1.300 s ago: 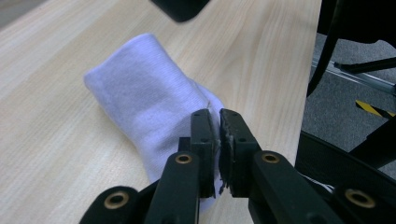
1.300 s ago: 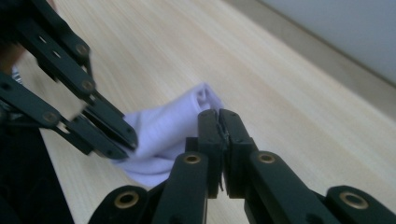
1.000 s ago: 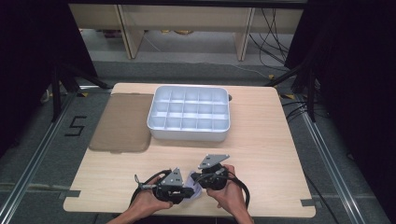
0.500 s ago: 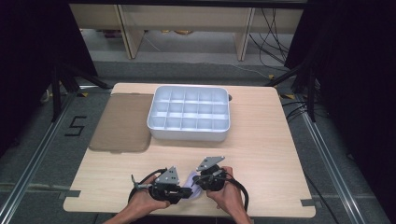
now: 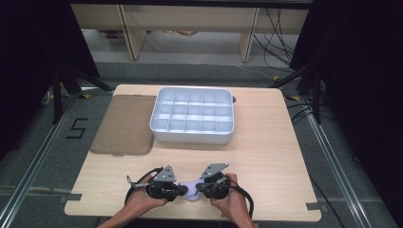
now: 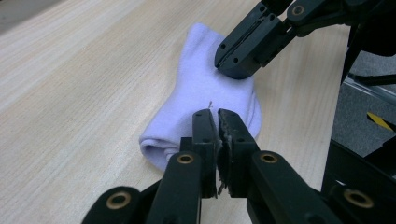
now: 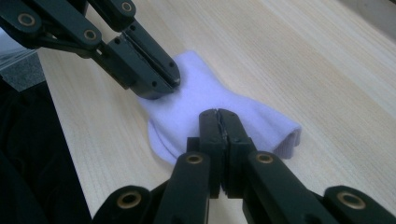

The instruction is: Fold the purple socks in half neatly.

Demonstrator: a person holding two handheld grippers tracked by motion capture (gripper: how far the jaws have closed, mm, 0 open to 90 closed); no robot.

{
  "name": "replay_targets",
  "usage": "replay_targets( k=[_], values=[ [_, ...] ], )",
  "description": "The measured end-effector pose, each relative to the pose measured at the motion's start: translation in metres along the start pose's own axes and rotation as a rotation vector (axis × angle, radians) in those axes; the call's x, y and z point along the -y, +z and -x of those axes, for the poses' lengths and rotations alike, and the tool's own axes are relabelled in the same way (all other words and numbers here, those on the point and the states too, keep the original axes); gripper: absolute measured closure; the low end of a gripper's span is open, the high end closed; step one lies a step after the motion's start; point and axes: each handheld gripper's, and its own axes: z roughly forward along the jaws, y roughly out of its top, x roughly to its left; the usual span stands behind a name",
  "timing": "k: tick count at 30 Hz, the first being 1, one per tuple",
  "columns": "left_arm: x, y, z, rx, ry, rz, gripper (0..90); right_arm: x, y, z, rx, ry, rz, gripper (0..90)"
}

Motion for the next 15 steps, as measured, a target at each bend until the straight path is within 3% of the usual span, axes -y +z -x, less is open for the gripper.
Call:
replay_targets(
  k=[3, 4, 6, 9, 11, 12, 15],
  values=[
    [0.0, 0.0, 0.001, -0.002, -0.011, 0.0, 84.6, 0.0, -0.002, 0.0, 0.028, 0.019, 0.007, 86.0],
    [0.0, 0.0, 0.0, 0.004, 0.005, -0.002, 84.6, 0.0, -0.002, 0.001, 0.004, 0.0, 0.035, 83.5],
    [0.0, 0.0, -0.001, 0.0, 0.008, -0.008, 84.6, -0.001, -0.009, 0.002, 0.038, 0.024, 0.025, 76.8],
    [0.0, 0.0, -0.002, 0.007, -0.001, -0.008, 84.5, -0.002, -0.011, 0.009, 0.065, 0.038, 0.056, 57.2],
    [0.0, 0.001, -0.001, 0.008, -0.004, -0.004, 84.4, -0.002, -0.011, 0.014, 0.054, 0.063, 0.018, 51.5],
    [0.0, 0.001, -0.001, 0.009, -0.001, -0.003, 84.3, -0.001, -0.007, 0.017, 0.067, 0.06, 0.035, 47.5],
    [0.0, 0.001, -0.002, 0.006, -0.002, -0.01, 84.2, -0.003, 0.0, 0.022, 0.049, 0.109, -0.024, 40.5]
  ],
)
